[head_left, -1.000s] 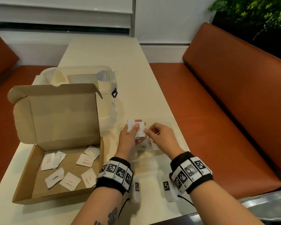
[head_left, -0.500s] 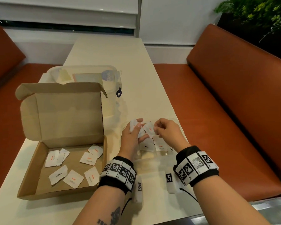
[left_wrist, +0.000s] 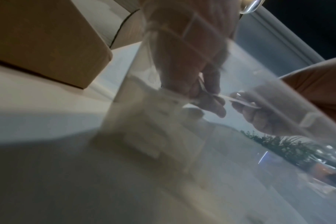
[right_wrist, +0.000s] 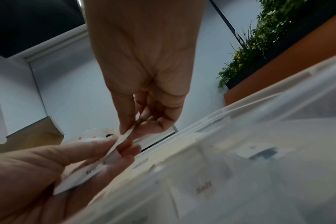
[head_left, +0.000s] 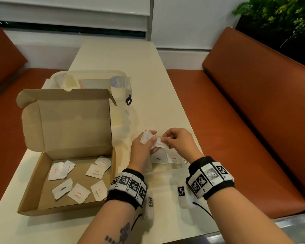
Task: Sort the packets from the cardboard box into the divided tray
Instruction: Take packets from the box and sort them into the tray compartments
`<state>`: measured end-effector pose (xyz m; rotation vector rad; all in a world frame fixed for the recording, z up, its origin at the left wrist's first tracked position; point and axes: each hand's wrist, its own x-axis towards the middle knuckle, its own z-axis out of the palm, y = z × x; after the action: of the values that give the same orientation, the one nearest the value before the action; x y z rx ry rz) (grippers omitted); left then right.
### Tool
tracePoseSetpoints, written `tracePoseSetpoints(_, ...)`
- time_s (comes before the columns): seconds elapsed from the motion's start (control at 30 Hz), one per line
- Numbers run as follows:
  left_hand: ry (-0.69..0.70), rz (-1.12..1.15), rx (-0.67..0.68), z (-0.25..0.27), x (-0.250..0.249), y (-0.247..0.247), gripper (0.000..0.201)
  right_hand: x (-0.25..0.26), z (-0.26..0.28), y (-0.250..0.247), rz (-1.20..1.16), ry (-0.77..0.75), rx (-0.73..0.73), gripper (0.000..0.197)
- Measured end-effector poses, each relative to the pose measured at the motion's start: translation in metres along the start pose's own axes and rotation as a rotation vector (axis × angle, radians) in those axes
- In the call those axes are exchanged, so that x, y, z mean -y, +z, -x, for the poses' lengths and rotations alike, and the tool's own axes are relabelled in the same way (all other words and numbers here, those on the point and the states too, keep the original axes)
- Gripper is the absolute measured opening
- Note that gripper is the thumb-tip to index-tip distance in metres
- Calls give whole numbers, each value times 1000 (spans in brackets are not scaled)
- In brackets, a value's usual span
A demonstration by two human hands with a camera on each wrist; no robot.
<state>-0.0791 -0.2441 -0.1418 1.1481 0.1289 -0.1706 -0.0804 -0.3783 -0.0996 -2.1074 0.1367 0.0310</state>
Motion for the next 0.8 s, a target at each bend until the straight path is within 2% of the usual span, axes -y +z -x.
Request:
tracePoseSetpoints(0.23,-1,10,5,-2,3,-1,17,-1,3,-4,-10,-16,15,8)
tracePoseSetpoints(0.37,23,10,-27,-2,3,0,18,-11,3,-15,123,25,-16,8)
tracePoseSetpoints(0.6,10,47,-27,-4,2,0,14,-34,8,-25,322,182,74,10)
tracePoseSetpoints(0.8,1,47,-26,-4,2,0,14,-43,12,-13,426,161,38,12)
